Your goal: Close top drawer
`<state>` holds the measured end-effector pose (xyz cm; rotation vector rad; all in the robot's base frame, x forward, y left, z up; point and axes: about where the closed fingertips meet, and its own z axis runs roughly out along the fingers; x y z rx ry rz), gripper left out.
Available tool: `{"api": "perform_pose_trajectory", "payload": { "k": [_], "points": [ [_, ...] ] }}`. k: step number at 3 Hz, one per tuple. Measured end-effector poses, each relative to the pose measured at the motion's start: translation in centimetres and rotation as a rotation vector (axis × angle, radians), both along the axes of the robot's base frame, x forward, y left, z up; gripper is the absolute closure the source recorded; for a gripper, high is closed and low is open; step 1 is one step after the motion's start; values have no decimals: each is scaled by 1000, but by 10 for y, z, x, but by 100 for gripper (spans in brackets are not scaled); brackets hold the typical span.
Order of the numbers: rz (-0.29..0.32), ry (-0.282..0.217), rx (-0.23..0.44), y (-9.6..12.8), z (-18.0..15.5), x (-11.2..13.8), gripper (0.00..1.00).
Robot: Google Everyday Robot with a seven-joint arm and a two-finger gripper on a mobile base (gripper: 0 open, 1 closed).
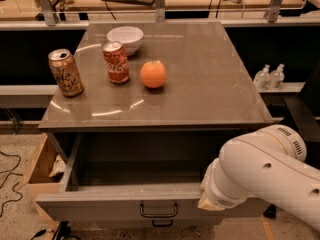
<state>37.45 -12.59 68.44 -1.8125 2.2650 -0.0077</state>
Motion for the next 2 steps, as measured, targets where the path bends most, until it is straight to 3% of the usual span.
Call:
{"api": "perform_pose_trajectory", "payload": {
  "k": [1, 2],
  "points": [
    [-18, -32, 3, -14, 11, 23, 100],
    [-18, -32, 3, -14, 11, 23, 100]
  ]
}}
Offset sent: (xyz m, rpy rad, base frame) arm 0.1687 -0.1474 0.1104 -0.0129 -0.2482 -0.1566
